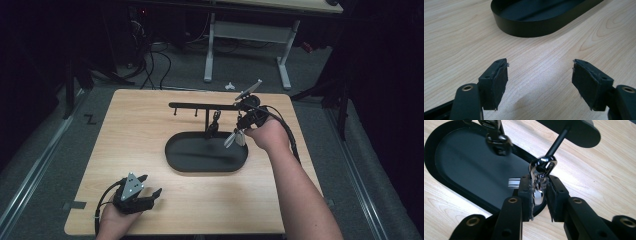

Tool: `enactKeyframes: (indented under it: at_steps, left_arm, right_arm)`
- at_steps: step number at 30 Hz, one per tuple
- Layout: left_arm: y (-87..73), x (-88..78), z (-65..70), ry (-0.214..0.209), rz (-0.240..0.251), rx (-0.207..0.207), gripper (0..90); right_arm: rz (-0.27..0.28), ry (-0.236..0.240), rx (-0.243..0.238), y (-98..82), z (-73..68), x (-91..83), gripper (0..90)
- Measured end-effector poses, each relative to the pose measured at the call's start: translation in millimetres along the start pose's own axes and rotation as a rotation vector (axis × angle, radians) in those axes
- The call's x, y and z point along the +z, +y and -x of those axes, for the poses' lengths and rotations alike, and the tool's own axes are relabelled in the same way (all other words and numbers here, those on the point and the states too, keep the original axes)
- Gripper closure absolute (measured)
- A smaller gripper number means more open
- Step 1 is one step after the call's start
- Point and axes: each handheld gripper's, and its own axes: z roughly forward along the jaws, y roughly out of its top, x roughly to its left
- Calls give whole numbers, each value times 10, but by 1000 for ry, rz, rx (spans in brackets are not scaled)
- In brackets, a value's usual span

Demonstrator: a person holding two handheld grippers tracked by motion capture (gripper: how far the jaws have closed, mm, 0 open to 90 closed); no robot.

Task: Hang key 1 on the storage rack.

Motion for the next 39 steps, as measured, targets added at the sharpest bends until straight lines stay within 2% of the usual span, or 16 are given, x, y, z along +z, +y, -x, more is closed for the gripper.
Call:
enactKeyframes:
  at_steps: [12,18,23,26,33,39]
  left_arm:
    - [1,0,-1,-3,-4,1,294]
    - [1,6,3,-3,-4,2,294]
    - [1,14,8,-7,-9,7,294]
    - [3,16,17,-6,-7,6,294]
    - [3,23,11,-10,-14,8,295]
    - [13,36,18,-13,-14,12,294]
  right_arm:
    - [24,7,1,13,-12,-9,757]
    - [30,18,4,4,-22,-29,732]
    - [42,29,9,-36,-2,-58,734]
    - [61,14,10,-52,10,-85,760]
    - [68,21,13,-79,30,-98,760]
    - [76,34,22,-200,37,-55,713]
